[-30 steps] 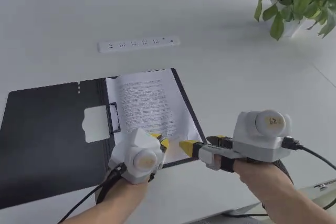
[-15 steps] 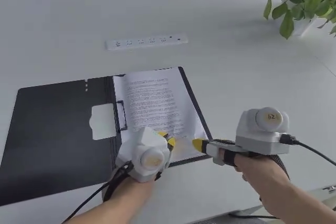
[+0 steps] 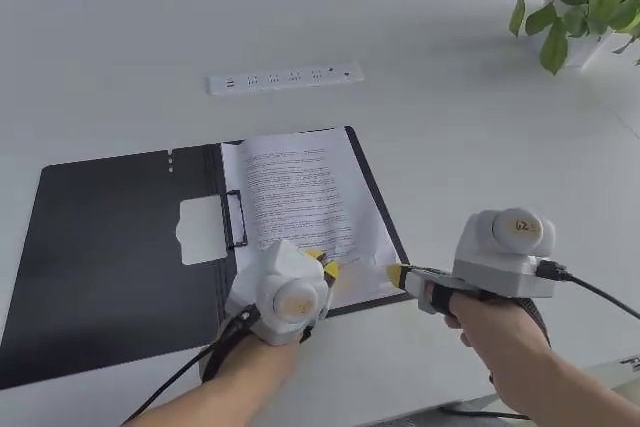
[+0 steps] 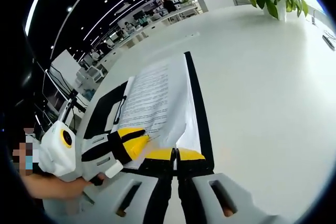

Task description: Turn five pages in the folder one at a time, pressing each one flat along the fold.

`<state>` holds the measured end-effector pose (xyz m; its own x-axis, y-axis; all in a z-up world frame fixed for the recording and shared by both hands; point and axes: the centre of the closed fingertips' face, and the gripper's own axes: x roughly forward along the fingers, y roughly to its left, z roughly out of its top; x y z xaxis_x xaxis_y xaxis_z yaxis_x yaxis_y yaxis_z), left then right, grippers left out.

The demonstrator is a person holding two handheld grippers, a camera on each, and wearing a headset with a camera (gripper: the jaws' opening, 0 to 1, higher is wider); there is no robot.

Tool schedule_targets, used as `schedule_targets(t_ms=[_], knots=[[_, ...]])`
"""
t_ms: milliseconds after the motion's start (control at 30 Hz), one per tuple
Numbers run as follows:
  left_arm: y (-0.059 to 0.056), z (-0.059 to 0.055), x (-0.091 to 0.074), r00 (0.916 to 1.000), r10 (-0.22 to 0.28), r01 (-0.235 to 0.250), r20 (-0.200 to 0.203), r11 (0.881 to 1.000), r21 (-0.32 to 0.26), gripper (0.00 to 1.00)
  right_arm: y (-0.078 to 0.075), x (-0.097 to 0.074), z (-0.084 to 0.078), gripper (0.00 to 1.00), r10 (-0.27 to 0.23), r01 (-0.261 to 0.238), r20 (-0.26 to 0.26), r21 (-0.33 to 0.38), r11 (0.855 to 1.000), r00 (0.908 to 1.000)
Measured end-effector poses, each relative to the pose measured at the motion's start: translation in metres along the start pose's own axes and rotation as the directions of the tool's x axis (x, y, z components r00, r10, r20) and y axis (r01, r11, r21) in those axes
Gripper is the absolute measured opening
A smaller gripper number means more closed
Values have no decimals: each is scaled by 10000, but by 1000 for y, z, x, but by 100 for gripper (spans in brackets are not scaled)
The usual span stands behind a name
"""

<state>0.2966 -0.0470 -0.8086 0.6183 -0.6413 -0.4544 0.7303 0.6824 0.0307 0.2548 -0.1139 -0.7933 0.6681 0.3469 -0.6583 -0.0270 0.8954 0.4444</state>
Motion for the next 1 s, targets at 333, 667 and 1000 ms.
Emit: schedule_targets(t_ms=[333, 667, 1000], knots=[[1, 0, -3, 9999, -24, 16, -134, 9980, -634, 8, 10, -4, 6, 0, 345, -350, 226, 208, 9992, 9991], [17, 1, -35, 9996, -153, 128, -247, 9950, -993, 12, 50, -17, 25, 0, 1405, -1396, 958, -163, 9901, 9854], [44, 23, -86, 9987, 288, -222, 419, 9881, -1521, 16, 110, -27, 37, 0, 2876, -2785, 1484, -792, 9572, 9462]])
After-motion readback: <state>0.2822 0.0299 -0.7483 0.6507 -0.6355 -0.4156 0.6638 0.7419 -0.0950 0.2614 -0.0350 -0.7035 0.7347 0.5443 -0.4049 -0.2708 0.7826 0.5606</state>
